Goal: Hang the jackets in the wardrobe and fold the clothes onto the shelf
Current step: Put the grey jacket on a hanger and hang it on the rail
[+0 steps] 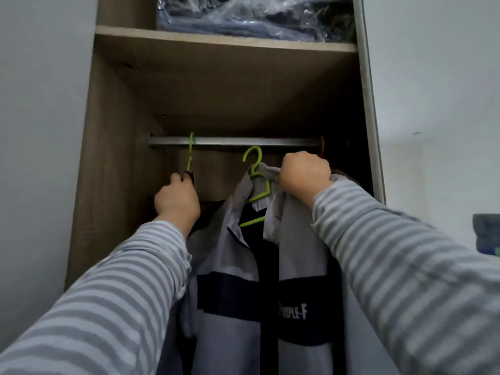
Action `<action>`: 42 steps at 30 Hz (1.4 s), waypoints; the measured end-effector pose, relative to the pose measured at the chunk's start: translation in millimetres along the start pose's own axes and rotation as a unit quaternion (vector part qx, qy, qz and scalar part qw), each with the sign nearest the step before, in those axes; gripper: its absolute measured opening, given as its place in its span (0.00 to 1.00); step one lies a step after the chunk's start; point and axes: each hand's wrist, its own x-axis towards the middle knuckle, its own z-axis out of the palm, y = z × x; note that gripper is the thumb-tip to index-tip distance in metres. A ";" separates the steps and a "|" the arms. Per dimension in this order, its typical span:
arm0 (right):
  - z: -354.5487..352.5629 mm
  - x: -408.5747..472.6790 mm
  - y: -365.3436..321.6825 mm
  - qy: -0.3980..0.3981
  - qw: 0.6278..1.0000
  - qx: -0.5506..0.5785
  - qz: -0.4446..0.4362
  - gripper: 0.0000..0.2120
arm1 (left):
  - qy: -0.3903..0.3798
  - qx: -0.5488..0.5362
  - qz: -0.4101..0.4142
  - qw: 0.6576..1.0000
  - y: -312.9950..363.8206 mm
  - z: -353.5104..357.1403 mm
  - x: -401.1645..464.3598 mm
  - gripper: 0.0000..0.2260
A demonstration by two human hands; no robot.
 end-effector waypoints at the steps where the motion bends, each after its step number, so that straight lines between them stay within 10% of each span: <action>1: -0.7 9.2 -1.8 0.018 1.000 -0.005 -0.002 0.09 | -0.001 -0.001 -0.002 1.000 4.6 3.3 0.5 0.26; 33: 68.2 53.1 -26.0 -0.021 0.997 0.036 0.062 0.16 | -0.038 0.012 0.044 0.998 -31.1 44.1 -1.4 0.37; 42: 82.4 10.6 -15.0 -0.035 0.998 0.050 -0.033 0.26 | -0.083 0.108 -0.053 0.989 -0.6 71.8 -58.8 0.17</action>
